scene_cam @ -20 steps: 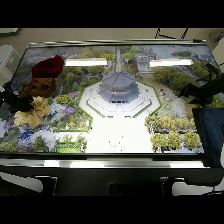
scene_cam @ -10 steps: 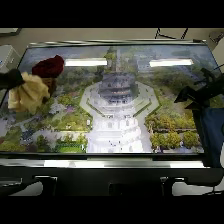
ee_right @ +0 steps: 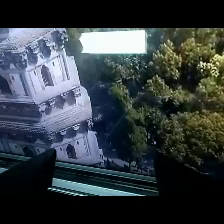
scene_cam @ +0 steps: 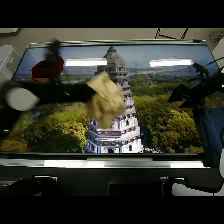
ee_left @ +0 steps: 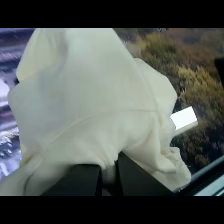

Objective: Fold the clothes and pants, and hang the long-sleeved shirts on hangers.

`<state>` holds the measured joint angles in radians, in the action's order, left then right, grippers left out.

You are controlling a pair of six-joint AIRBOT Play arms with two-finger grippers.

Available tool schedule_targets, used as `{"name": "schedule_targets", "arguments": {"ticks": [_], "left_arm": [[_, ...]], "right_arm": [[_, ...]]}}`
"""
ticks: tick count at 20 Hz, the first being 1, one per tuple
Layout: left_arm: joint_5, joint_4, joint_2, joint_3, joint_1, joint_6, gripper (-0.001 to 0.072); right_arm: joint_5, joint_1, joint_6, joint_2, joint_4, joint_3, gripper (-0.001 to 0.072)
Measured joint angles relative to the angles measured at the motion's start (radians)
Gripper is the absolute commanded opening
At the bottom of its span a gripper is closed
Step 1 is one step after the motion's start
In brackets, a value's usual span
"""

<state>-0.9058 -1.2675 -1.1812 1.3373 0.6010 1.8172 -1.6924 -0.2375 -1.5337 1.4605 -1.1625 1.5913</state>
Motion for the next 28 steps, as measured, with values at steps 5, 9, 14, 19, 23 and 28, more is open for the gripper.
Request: {"name": "schedule_targets", "arguments": {"ticks": [5,9,14,19,23,28], "left_arm": [[0.084,0.107,-0.212,-0.088,0.171,0.05,0.071],[-0.046,0.2,-0.249,-0.019,0.048,-0.059,0.071],[-0.279,0.234,-0.233,-0.028,-0.212,-0.169,0.0709],[-0.233,0.295,-0.238,-0.269,-0.286,-0.228,0.0709],[-0.078,0.463,-0.285,-0.398,-0.295,-0.311,0.0707],[0.058,0.671,-0.359,-0.439,-0.266,-0.395,0.0024]], "right_arm": [[-0.002,0.009,-0.005,-0.03,-0.001,0.0,0.0671],[0.01,0.01,-0.008,-0.035,0.0,-0.049,0.0672],[0.066,0.011,0.011,-0.036,0.039,-0.304,0.0672],[0.183,0.011,0.067,-0.036,0.124,-0.533,0.0679],[0.253,0.011,0.097,-0.037,0.183,-0.608,0.069],[0.343,0.011,0.12,-0.037,0.248,-0.681,0.0687]]}}
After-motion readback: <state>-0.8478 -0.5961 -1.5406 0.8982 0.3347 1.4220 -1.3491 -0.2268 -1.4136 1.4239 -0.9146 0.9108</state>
